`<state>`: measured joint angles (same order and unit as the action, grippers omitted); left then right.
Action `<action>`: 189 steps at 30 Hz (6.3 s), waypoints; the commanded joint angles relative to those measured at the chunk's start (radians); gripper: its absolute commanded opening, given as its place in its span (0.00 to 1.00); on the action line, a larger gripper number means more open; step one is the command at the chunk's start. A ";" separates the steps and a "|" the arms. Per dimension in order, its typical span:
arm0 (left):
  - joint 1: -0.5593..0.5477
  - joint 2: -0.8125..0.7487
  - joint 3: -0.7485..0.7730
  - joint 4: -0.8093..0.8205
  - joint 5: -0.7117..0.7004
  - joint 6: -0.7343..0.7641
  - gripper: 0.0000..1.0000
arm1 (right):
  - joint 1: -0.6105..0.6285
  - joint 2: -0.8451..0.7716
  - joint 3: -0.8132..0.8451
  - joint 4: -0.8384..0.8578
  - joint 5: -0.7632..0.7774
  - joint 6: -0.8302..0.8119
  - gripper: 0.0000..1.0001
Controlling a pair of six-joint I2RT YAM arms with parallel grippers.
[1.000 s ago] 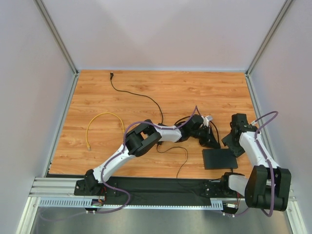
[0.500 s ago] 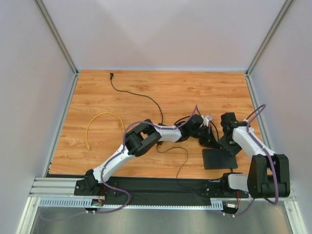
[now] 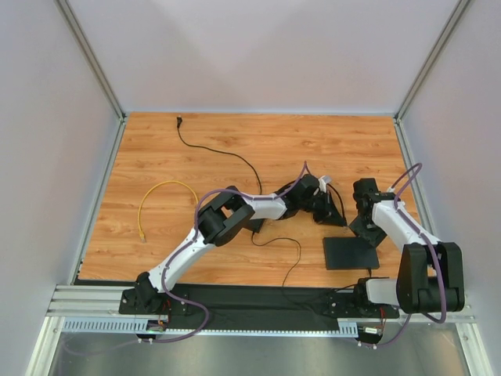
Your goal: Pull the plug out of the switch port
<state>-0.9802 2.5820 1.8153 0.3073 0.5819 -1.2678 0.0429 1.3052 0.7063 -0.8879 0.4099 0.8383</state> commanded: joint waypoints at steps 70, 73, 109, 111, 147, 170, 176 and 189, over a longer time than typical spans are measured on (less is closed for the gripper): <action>0.572 -1.005 -0.691 -1.132 -0.806 0.774 0.64 | 0.009 -0.176 -0.137 0.204 -0.157 -0.117 0.57; 0.572 -1.048 -0.679 -1.154 -0.824 0.766 0.73 | 0.009 -0.179 -0.137 0.201 -0.142 -0.107 0.57; -0.115 -0.550 -0.384 -0.473 -0.130 0.495 0.55 | -0.224 -0.541 -0.163 -0.085 -0.301 0.093 0.69; -0.117 -0.516 -0.358 -0.467 -0.123 0.489 0.55 | -0.224 -0.511 -0.168 -0.071 -0.316 0.068 0.68; 0.020 -0.238 -0.064 -0.543 -0.142 0.443 0.54 | -0.213 -0.006 -0.128 0.351 -0.617 -0.064 0.61; -0.035 -0.628 -0.453 -0.441 -0.157 0.473 0.57 | -0.469 -0.411 -0.027 -0.032 -0.488 -0.176 0.63; -0.071 -0.602 -0.461 -0.430 -0.125 0.449 0.57 | -0.485 -0.406 0.027 -0.077 -0.428 -0.137 0.61; -0.061 -0.424 -0.231 -0.569 -0.139 0.522 0.58 | -0.517 -0.264 0.016 0.090 -0.514 -0.217 0.65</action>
<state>-1.0470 2.1292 1.5028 -0.2214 0.4358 -0.7845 -0.4664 1.0283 0.7208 -0.8856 -0.0837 0.6613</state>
